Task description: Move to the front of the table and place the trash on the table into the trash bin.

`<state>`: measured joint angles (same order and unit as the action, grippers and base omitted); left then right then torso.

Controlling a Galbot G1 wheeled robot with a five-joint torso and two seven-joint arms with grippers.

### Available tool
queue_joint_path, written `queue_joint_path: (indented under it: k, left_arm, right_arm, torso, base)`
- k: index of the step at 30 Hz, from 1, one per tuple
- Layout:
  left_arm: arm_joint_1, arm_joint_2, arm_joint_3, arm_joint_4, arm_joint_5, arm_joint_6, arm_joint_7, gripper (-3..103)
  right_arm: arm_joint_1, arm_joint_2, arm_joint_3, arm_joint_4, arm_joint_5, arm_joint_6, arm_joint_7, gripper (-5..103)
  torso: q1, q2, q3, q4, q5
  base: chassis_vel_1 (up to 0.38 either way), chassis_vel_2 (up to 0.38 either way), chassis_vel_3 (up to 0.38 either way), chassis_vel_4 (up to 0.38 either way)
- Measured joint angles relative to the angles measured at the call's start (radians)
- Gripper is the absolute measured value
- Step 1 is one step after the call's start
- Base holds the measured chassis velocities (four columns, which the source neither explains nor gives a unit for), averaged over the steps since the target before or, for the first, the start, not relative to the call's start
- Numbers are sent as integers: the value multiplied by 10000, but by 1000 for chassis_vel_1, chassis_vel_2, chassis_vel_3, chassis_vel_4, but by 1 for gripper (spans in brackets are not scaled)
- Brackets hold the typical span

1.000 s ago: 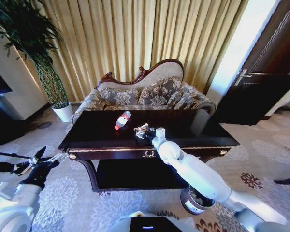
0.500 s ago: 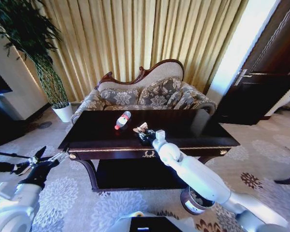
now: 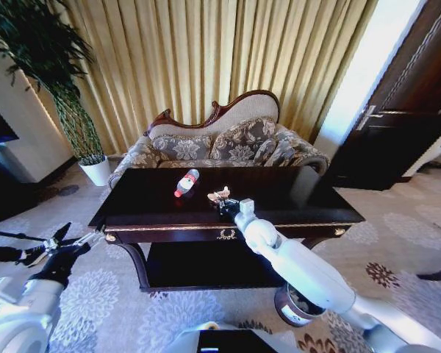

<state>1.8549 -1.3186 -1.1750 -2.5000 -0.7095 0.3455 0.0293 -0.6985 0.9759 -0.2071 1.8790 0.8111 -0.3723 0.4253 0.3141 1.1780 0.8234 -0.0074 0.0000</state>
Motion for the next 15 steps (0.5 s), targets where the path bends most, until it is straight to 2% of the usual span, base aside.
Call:
queue_joint_path:
  k: [8, 10, 12, 15]
  left_arm:
    - [-24, -22, -34, 0, -1, -13, 1, 100]
    - [-21, -42, -45, 0, -4, -76, 31, 100]
    - [-69, -12, -60, 1, -34, -134, 121, 100]
    - [-111, 65, -64, 0, -45, -148, 145, 100]
  right_arm:
    - [-459, -372, 1359, 574, -83, 487, -6, 2]
    - [-727, -506, 1943, 610, -206, 672, -193, 2]
    - [-1203, -662, 2890, 390, -683, 1053, -706, 2]
    - [-1477, -792, 3462, 281, -739, 1197, -932, 2]
  torso:
    - [3, 0, 0, -1, 0]
    - [3, 0, 0, 0, 1]
    - [2, 0, -1, -1, 3]
    - [3, 0, 0, -2, 2]
  base:
    - [0, 0, 0, 0]
    - [0, 0, 0, 0]
    - [0, 0, 0, 0]
    - [0, 0, 0, 0]
